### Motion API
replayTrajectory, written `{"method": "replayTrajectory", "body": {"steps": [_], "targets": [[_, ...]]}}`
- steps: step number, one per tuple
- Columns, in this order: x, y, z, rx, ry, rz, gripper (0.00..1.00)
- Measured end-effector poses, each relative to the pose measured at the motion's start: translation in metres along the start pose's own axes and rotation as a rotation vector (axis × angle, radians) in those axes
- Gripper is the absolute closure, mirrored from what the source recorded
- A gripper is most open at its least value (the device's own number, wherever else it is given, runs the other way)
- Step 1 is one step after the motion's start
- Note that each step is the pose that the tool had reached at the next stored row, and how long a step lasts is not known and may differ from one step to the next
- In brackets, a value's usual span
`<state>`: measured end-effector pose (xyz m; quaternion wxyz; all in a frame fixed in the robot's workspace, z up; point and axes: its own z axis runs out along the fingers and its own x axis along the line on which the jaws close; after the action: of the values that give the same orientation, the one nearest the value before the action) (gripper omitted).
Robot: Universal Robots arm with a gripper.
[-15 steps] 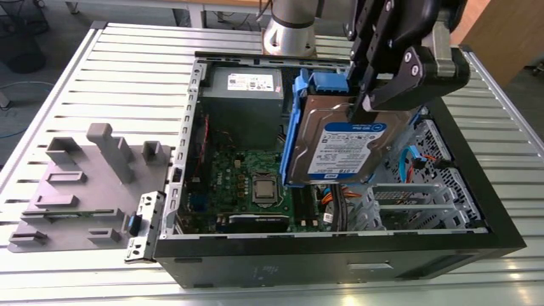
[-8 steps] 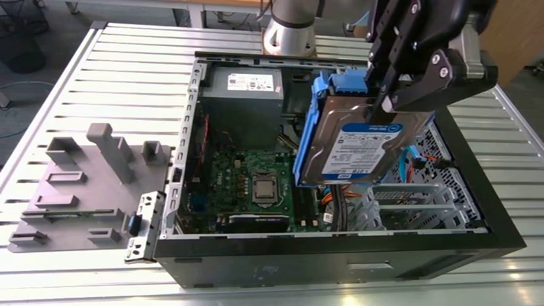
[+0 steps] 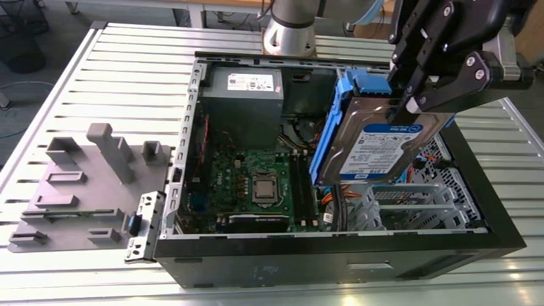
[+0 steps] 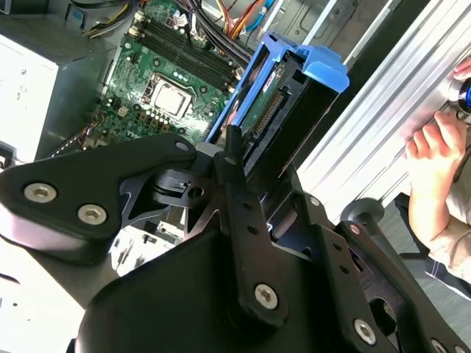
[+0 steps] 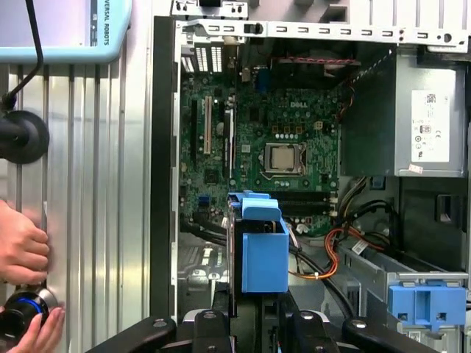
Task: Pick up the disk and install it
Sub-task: 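Insert the disk into the insertion slot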
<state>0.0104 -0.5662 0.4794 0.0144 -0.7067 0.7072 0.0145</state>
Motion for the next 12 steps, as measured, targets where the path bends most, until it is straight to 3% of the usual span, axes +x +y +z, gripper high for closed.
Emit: {"method": "replayTrajectory", "body": {"steps": [8, 12], "targets": [[0.0, -0.0005, 0.0, 0.0, -0.0001, 0.0, 0.65], [0.0, -0.0083, 0.0001, 0.0, -0.0001, 0.0, 0.65]]}}
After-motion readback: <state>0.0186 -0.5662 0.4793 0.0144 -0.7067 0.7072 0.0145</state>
